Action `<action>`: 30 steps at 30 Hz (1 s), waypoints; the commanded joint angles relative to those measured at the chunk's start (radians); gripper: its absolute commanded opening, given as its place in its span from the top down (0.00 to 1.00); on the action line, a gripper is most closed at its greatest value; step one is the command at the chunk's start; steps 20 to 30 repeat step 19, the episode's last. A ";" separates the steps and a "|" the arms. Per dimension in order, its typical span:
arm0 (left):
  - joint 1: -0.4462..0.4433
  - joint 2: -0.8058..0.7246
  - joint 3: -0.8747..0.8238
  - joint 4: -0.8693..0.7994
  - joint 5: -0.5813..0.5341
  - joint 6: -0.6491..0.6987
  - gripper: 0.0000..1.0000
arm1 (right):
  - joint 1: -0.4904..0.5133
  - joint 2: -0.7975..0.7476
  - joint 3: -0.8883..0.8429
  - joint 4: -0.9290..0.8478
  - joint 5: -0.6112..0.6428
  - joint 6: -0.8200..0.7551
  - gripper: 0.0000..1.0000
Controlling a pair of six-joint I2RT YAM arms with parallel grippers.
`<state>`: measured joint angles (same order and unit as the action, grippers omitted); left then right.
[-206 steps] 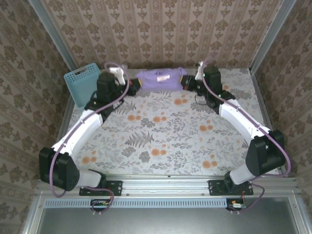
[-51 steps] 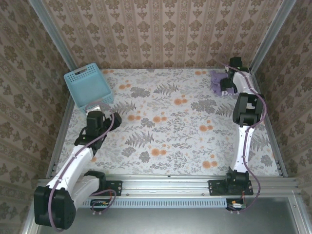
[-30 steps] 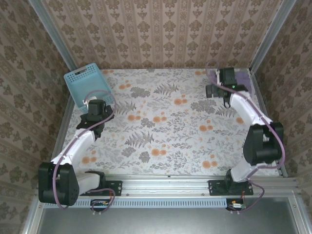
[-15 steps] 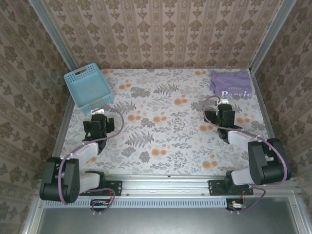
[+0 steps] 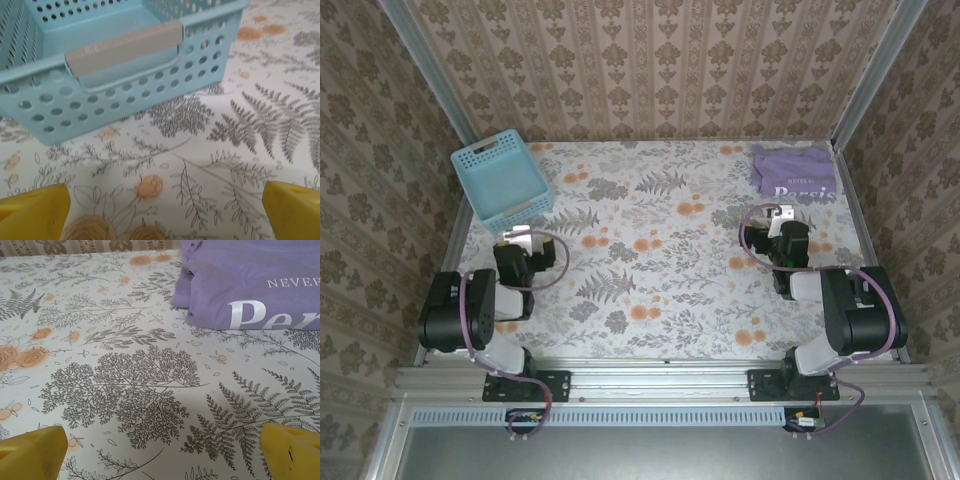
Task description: Fold the inside-out t-shirt
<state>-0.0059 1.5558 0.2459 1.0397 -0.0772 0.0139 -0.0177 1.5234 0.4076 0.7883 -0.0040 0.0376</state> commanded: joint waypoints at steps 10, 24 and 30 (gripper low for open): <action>-0.037 -0.013 0.132 -0.121 -0.126 0.004 0.00 | 0.042 0.008 -0.001 0.070 0.086 -0.006 0.00; -0.038 -0.015 0.132 -0.122 -0.128 0.004 0.00 | 0.033 0.009 -0.004 0.076 0.078 0.001 0.00; -0.038 -0.015 0.132 -0.122 -0.128 0.004 0.00 | 0.033 0.009 -0.004 0.076 0.078 0.001 0.00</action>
